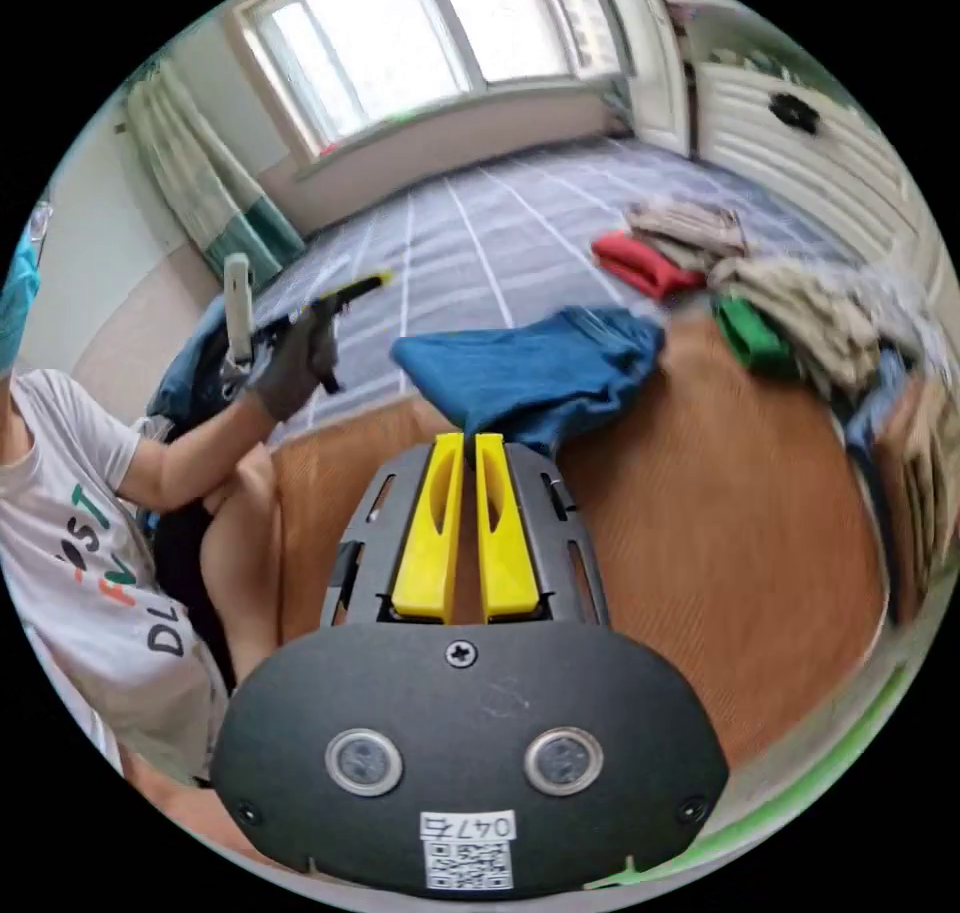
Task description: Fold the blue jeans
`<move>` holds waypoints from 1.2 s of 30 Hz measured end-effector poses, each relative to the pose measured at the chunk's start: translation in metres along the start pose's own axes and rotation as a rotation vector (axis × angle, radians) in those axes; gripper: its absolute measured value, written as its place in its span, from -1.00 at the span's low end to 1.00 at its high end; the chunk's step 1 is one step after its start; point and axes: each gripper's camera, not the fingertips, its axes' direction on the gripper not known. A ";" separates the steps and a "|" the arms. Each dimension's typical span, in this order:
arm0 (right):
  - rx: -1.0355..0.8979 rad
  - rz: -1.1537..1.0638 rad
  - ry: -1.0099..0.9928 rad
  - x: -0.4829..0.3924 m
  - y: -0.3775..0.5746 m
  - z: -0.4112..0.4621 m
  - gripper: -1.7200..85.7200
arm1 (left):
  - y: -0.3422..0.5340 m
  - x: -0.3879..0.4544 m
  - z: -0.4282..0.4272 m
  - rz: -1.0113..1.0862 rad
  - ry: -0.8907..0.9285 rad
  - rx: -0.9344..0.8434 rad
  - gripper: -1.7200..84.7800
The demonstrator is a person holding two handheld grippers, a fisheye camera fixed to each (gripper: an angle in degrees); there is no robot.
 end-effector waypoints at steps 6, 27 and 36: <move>0.168 0.530 0.092 -0.049 0.234 -0.077 -0.89 | -0.008 0.066 0.008 0.258 0.227 -0.211 -0.98; 0.245 0.427 0.000 -0.165 0.329 -0.025 -0.99 | 0.152 0.288 -0.021 1.048 0.122 -0.820 -0.98; 0.188 0.410 -0.065 -0.161 0.331 -0.016 -0.99 | 0.159 0.314 -0.086 1.191 0.300 -0.865 -0.98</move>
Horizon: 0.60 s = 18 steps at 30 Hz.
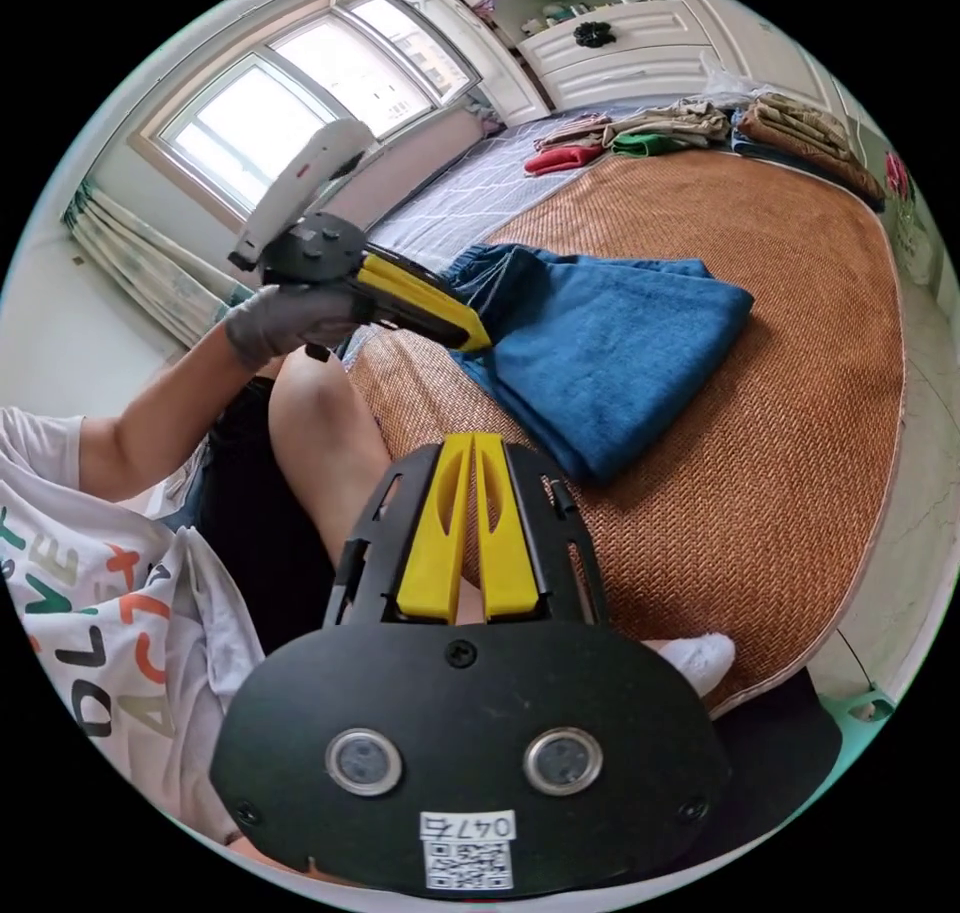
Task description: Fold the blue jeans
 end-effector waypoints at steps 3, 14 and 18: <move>0.023 0.003 -0.016 0.000 0.004 -0.003 -0.98 | 0.032 -0.023 -0.049 -0.078 -0.134 0.191 -0.98; 0.022 -0.181 0.231 -0.084 -0.029 0.009 -0.82 | 0.123 -0.066 -0.037 -0.292 -0.248 0.398 -0.98; 0.020 -0.275 0.274 -0.121 -0.079 0.046 -0.77 | 0.139 -0.082 -0.047 -0.390 -0.165 0.491 -0.98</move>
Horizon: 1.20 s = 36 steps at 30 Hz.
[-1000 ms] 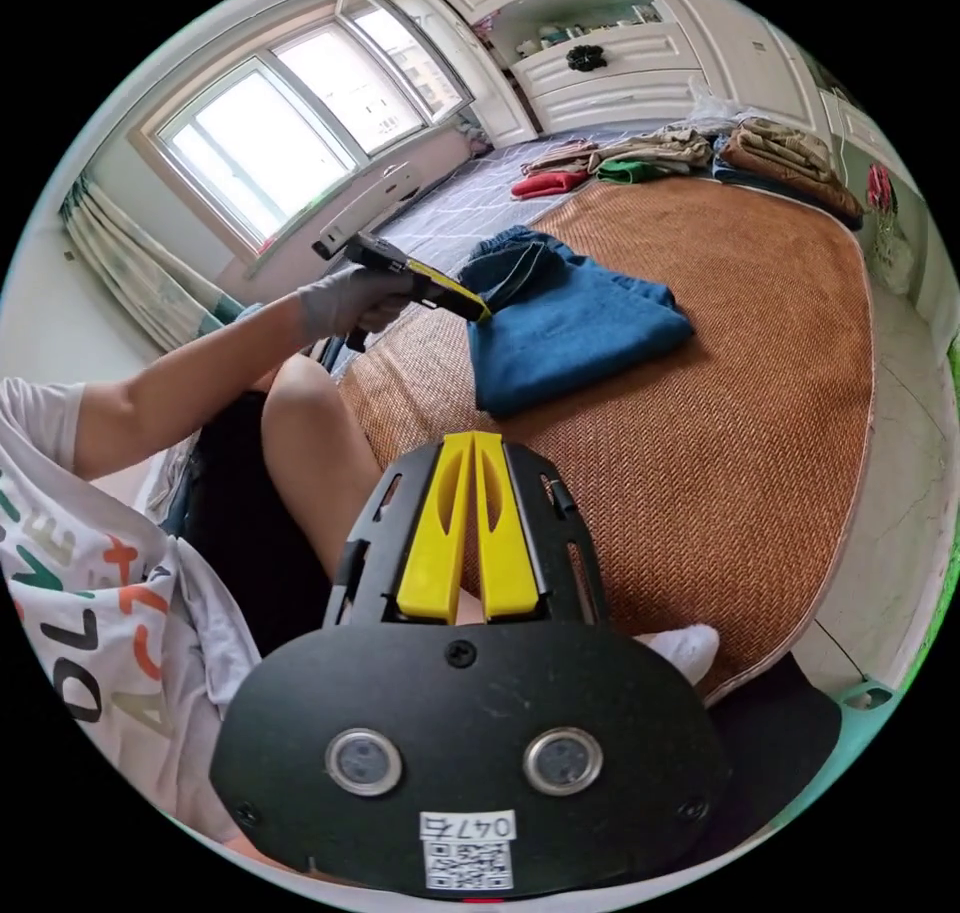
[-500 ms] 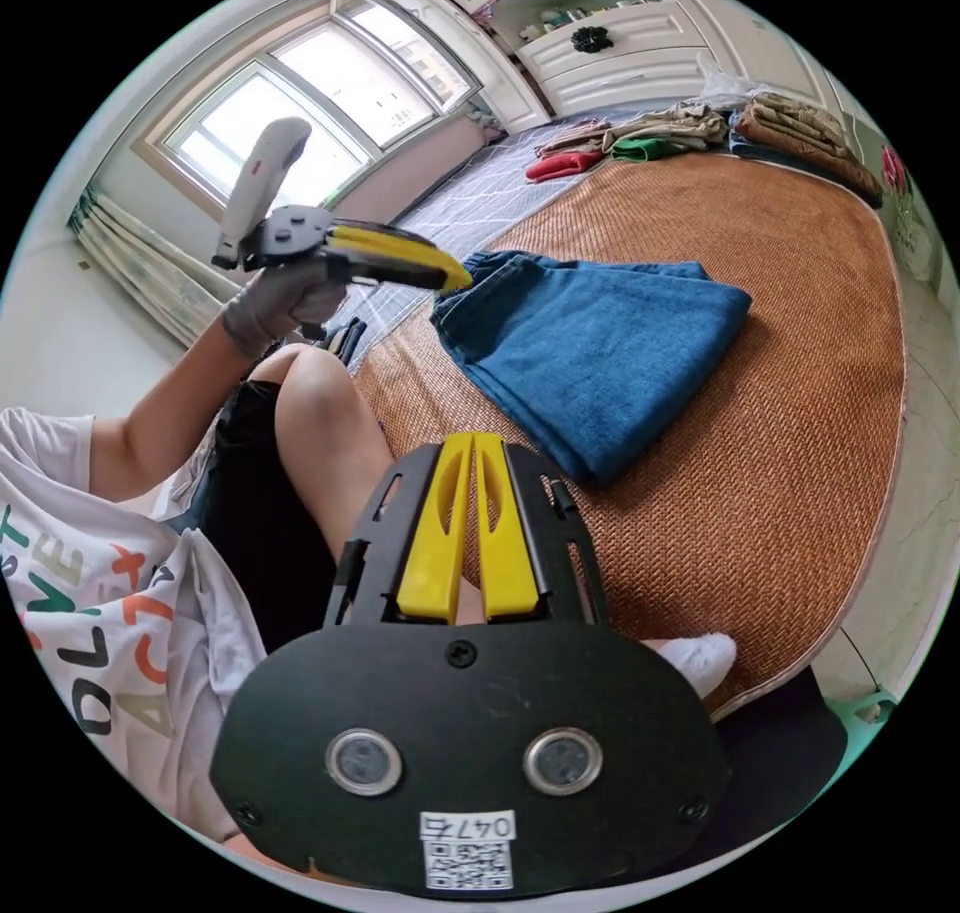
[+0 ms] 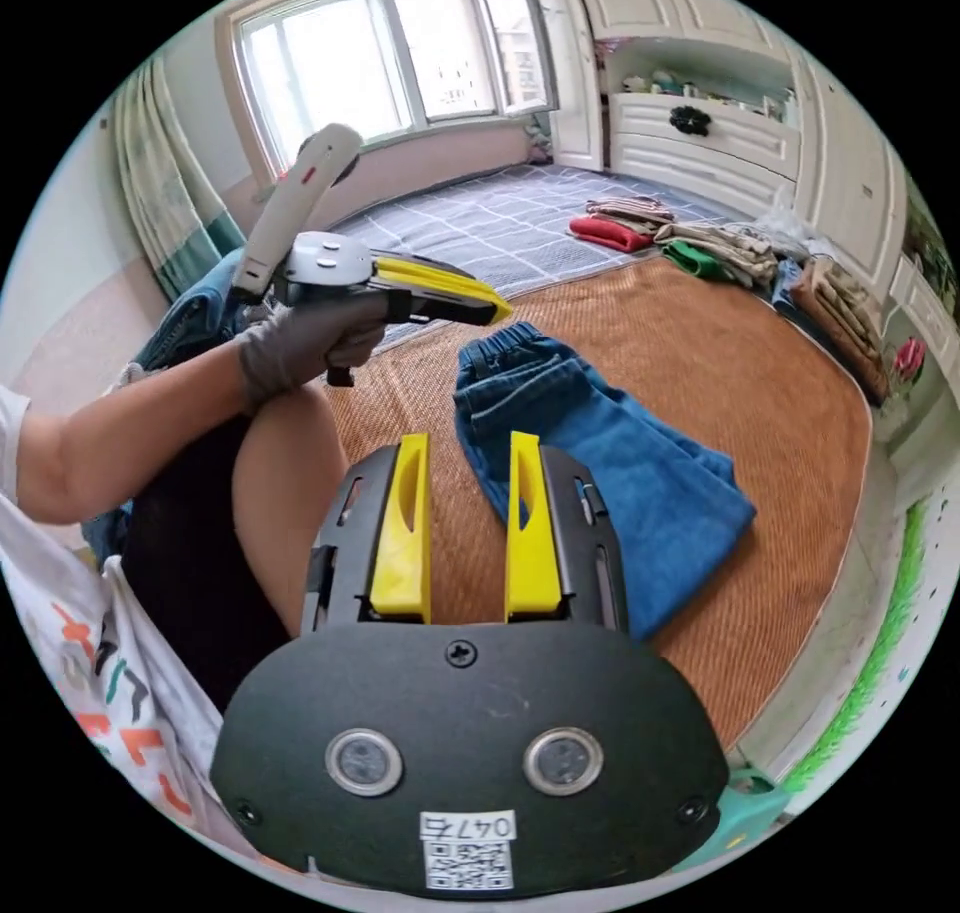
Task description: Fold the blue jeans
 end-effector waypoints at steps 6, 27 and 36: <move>-0.181 -0.060 0.123 -0.031 -0.048 0.081 -0.77 | 0.015 -0.037 0.002 -0.119 0.113 -0.014 -0.98; 0.173 0.751 0.309 0.141 0.165 -0.162 -0.95 | -0.001 -0.059 0.038 -0.198 0.083 -0.294 -0.83; 0.104 0.672 0.342 0.104 0.150 -0.136 -0.95 | -0.011 -0.060 0.031 -0.185 -0.035 -0.319 -0.64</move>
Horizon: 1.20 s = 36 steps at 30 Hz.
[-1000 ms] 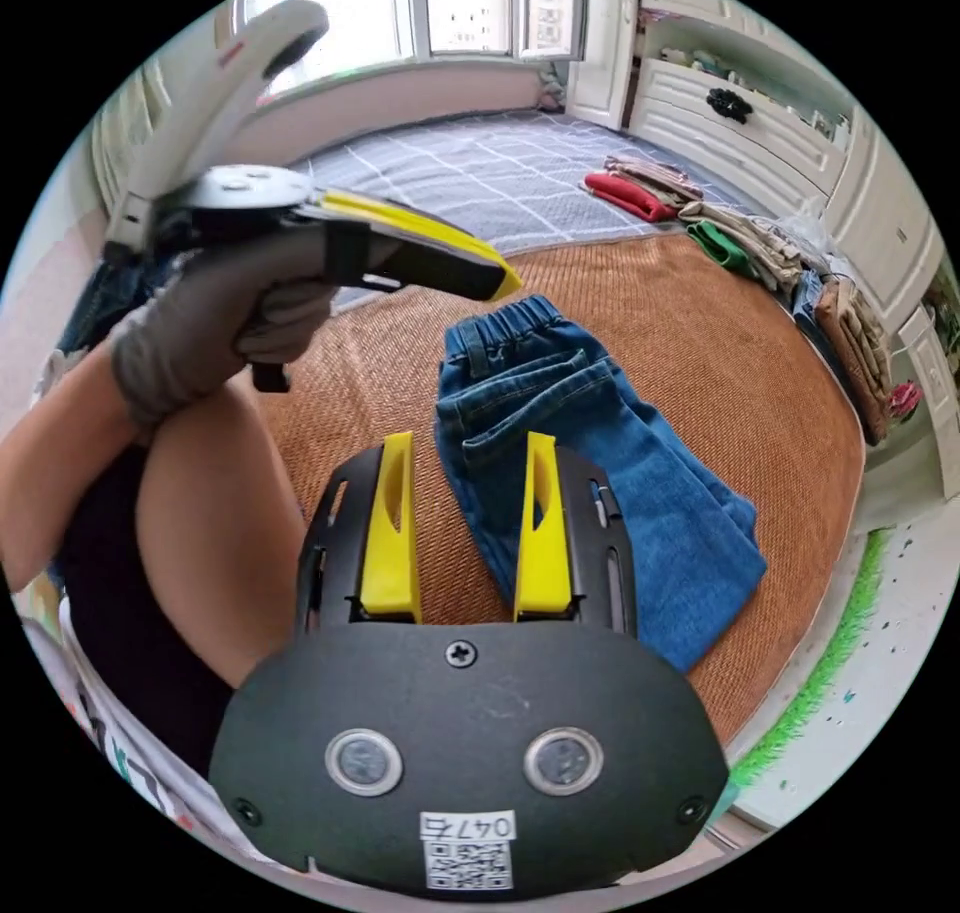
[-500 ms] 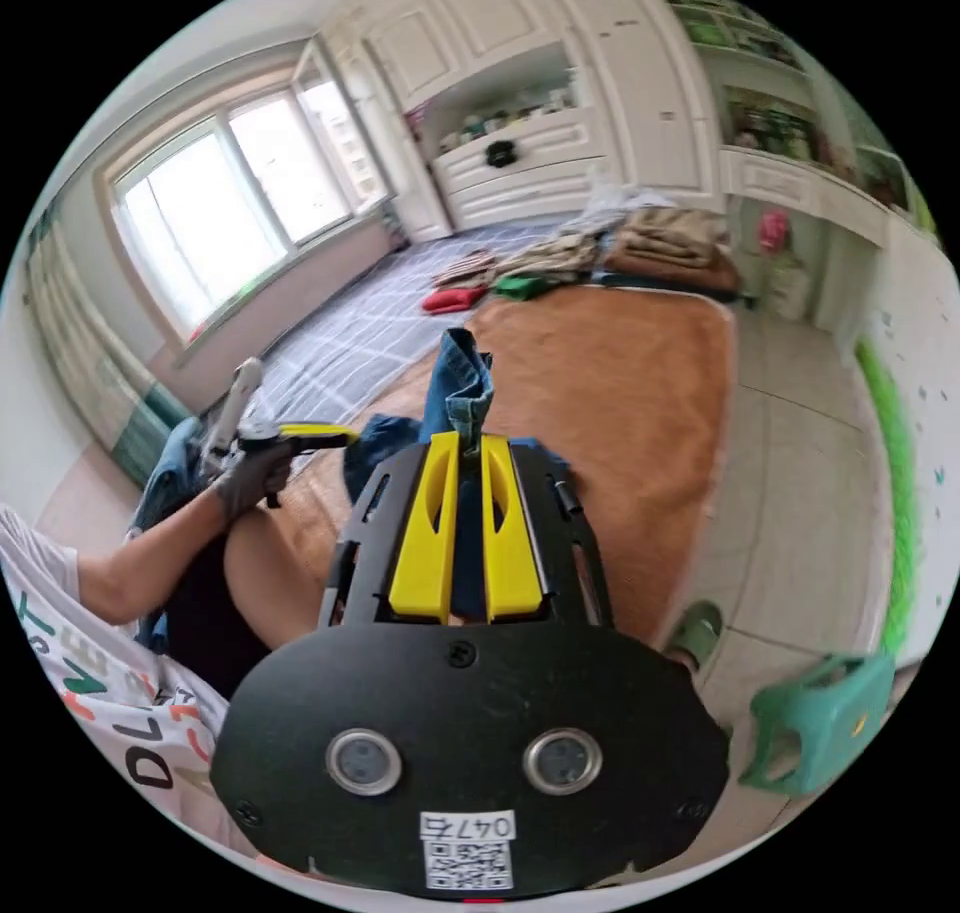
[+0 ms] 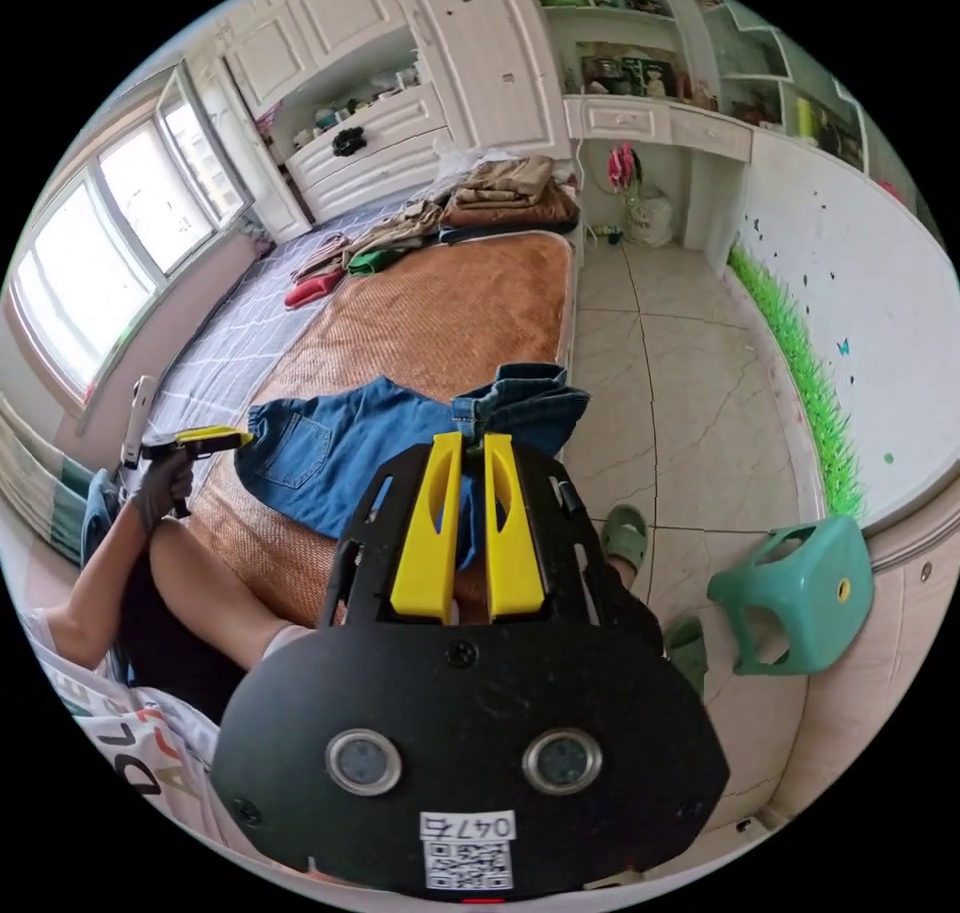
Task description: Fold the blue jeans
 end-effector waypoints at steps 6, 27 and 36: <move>-0.006 -0.086 0.032 -0.027 -0.004 0.002 -0.95 | -0.003 -0.016 -0.006 0.011 0.351 -0.006 -0.55; -0.225 -0.231 -0.124 -0.083 0.006 0.038 -0.92 | 0.020 -0.142 -0.070 -0.230 -0.090 -0.170 -0.72; 0.029 -0.241 -0.004 -0.064 0.036 -0.023 -0.83 | 0.070 -0.199 -0.108 -0.380 0.149 -0.062 -0.65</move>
